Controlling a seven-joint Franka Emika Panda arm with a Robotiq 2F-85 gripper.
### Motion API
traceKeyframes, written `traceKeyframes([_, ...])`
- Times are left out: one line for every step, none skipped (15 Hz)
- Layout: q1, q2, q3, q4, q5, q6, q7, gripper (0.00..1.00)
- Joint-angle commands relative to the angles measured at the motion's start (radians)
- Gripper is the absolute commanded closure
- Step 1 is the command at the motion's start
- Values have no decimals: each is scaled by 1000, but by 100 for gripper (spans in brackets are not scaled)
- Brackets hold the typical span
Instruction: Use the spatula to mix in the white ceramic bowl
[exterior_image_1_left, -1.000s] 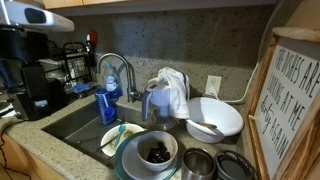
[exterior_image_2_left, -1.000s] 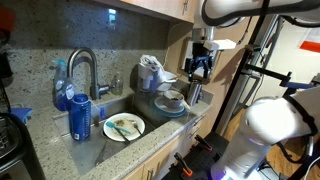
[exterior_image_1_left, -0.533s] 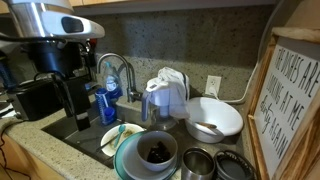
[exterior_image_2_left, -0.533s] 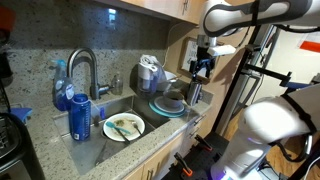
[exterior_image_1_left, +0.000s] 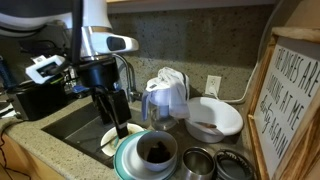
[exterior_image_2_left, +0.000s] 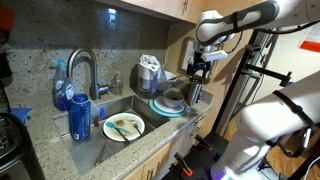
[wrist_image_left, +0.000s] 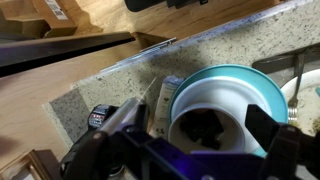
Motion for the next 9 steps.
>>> traceKeyframes([-43,116,-9,87,-30,30,1,0])
traceKeyframes([-50,139,-13,107,-34,34,4,0])
traceKeyframes([-55,162,-15,130,-39,32,8,0])
traceKeyframes([-59,187,-17,154,-42,32,13,0])
traceKeyframes([-62,210,-18,180,-45,28,15,0])
traceKeyframes([-63,233,-18,205,-48,25,18,0])
traceKeyframes([-64,254,-17,229,-52,21,22,0])
traceKeyframes([-64,274,-19,251,-54,21,23,0])
traceKeyframes([-64,292,-20,270,-61,21,26,0])
